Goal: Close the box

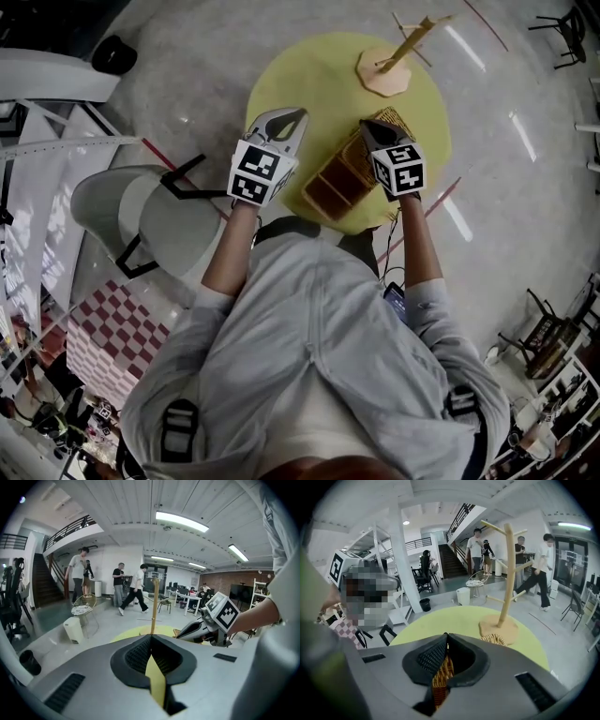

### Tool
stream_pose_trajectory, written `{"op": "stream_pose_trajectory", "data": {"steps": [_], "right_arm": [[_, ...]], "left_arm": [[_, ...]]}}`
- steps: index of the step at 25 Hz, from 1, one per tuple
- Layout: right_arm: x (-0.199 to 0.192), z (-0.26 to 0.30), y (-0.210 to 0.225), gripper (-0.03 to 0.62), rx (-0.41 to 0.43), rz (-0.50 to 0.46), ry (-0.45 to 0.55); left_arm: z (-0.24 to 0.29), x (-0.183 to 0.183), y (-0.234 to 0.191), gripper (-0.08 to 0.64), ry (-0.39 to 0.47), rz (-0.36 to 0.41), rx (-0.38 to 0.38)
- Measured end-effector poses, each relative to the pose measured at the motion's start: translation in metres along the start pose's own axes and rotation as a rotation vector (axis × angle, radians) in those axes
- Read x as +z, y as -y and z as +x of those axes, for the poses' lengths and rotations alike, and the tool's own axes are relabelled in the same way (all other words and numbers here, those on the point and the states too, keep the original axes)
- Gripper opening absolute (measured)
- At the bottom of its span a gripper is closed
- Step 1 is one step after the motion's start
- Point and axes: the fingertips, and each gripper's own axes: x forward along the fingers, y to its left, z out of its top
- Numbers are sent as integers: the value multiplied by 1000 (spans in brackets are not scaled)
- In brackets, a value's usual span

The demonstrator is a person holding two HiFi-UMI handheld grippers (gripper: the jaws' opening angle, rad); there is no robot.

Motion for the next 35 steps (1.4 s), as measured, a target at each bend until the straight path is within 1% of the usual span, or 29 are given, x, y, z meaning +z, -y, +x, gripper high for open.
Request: {"op": "stream_pose_trajectory", "data": {"steps": [7, 11, 12, 13, 14, 15, 17, 22, 26, 31, 35], "right_arm": [[-26, 15, 7, 31, -9, 20, -63], [-29, 13, 10, 32, -15, 33, -63], [-28, 12, 10, 44, -8, 40, -61], [-27, 10, 8, 78, 5, 48, -60], [-26, 7, 7, 134, 19, 56, -56], [-22, 3, 6, 153, 28, 58, -46], [-11, -9, 8, 153, 24, 47, -15], [34, -53, 21, 150, 7, 3, 93], [70, -100, 34, 108, -33, -47, 175], [121, -162, 47, 43, -99, -110, 299], [149, -207, 55, 27, -151, -168, 364]], "left_arm": [[6, -12, 4, 29, -21, -15, 1], [4, -14, 9, 29, -31, -13, 6], [3, -13, 10, 29, -32, -12, 8], [2, -12, 12, 29, -32, -12, 10], [0, -11, 13, 29, -32, -11, 14], [-2, -9, 15, 29, -30, -8, 18], [-6, -2, 19, 29, -22, 3, 29], [-15, 27, 32, 29, 26, 18, 74], [-21, 54, 45, 29, 67, 34, 102], [-31, 95, 53, 29, 134, 72, 138], [-37, 131, 63, 29, 193, 115, 154]]}}
